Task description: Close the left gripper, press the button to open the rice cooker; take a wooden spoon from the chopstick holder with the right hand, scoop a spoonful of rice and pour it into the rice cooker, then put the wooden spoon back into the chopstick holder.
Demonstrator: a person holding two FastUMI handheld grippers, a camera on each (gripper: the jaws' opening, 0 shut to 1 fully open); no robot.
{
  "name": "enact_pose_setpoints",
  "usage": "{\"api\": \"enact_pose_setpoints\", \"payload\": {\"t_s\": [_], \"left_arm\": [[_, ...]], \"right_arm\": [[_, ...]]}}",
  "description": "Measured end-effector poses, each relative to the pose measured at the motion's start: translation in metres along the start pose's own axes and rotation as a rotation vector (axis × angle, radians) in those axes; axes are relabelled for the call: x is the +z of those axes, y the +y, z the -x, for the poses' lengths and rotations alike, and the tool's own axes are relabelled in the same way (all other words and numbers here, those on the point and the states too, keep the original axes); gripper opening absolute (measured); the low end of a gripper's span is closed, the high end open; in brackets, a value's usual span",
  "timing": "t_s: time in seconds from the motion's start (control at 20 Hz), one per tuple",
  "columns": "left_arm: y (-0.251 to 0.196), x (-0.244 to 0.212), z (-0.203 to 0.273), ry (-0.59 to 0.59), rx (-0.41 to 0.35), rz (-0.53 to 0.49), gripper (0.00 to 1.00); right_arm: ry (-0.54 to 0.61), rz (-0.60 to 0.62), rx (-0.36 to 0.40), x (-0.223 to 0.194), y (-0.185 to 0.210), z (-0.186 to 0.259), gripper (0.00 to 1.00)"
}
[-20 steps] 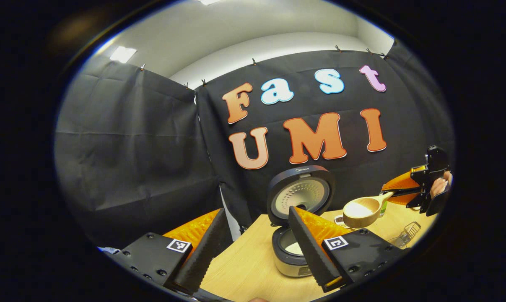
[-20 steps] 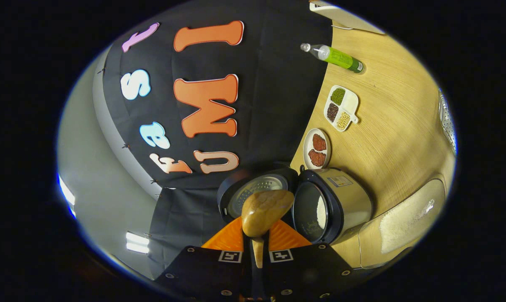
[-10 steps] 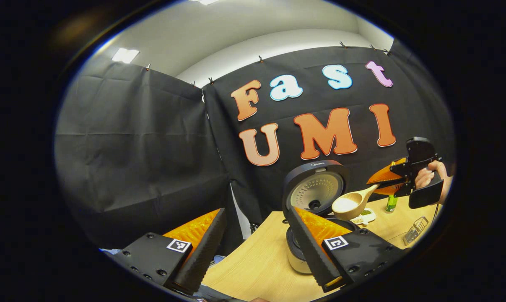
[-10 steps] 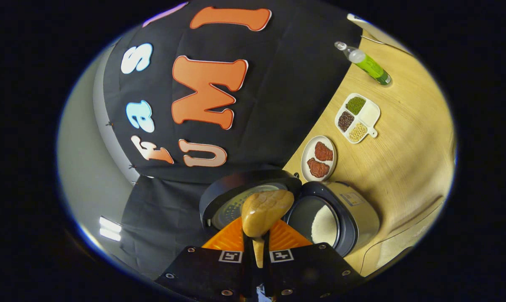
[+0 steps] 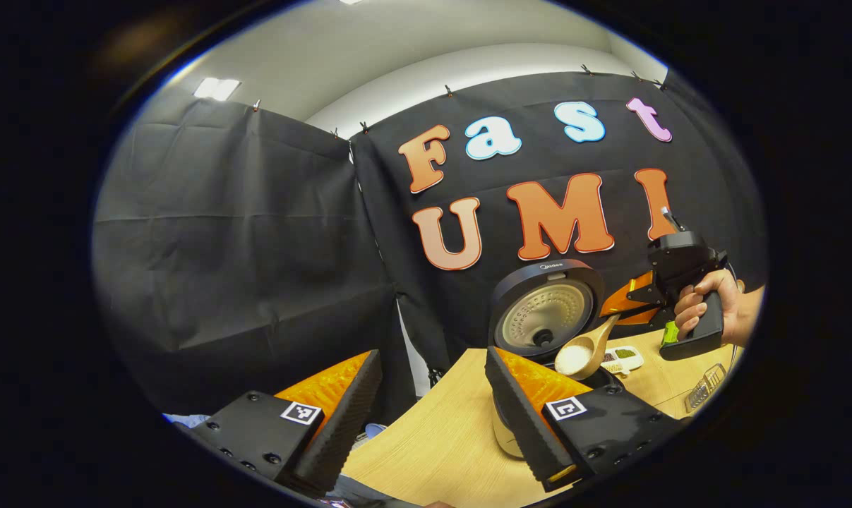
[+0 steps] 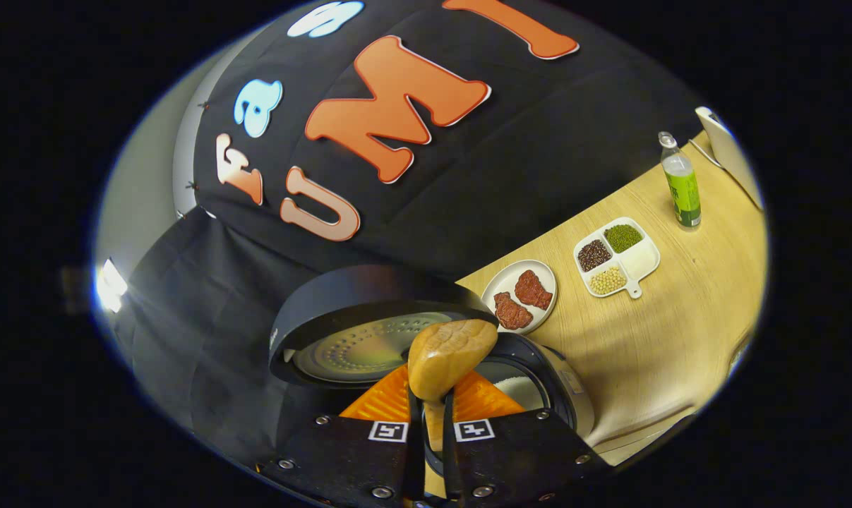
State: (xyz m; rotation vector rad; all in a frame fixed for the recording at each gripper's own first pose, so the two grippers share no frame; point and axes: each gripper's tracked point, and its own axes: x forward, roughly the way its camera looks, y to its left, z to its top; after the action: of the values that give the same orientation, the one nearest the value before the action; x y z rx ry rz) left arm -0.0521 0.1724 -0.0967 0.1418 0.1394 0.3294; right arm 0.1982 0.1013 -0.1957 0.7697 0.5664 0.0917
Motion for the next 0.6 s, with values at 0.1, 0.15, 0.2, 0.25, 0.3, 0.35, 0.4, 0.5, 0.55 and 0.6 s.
{"api": "enact_pose_setpoints", "payload": {"t_s": [0.1, 0.15, 0.2, 0.25, 0.3, 0.35, 0.4, 0.5, 0.55, 0.6], "left_arm": [[0.000, -0.001, -0.001, 0.002, -0.001, -0.003, 1.00], [0.001, -0.001, -0.002, 0.003, 0.001, -0.003, 1.00], [0.002, -0.002, -0.003, 0.004, 0.003, -0.003, 1.00], [0.002, -0.003, -0.003, 0.006, 0.004, -0.002, 1.00], [0.003, -0.005, -0.004, 0.010, 0.005, -0.002, 1.00], [0.004, -0.005, -0.005, 0.012, 0.007, -0.002, 1.00], [0.004, -0.007, -0.006, 0.015, 0.007, -0.002, 1.00], [0.003, -0.007, -0.007, 0.017, 0.007, 0.000, 0.99], [0.003, -0.007, -0.006, 0.018, 0.006, -0.001, 0.99], [0.003, -0.008, -0.007, 0.018, 0.005, -0.001, 1.00]], "right_arm": [[0.007, 0.066, -0.012, -0.007, 0.004, -0.004, 0.10], [0.007, 0.098, -0.017, -0.008, 0.010, -0.008, 0.10], [0.007, 0.126, -0.018, -0.009, 0.013, -0.010, 0.10], [0.003, 0.152, -0.024, -0.010, 0.013, -0.010, 0.10], [0.001, 0.172, -0.026, -0.009, 0.014, -0.011, 0.10], [-0.002, 0.192, -0.029, -0.009, 0.016, -0.013, 0.10], [-0.005, 0.205, -0.028, -0.009, 0.017, -0.013, 0.10], [-0.017, 0.237, -0.035, -0.006, 0.020, -0.014, 0.10], [-0.019, 0.255, -0.046, -0.005, 0.019, -0.014, 0.10], [-0.019, 0.272, -0.057, -0.006, 0.018, -0.015, 0.10]]}}
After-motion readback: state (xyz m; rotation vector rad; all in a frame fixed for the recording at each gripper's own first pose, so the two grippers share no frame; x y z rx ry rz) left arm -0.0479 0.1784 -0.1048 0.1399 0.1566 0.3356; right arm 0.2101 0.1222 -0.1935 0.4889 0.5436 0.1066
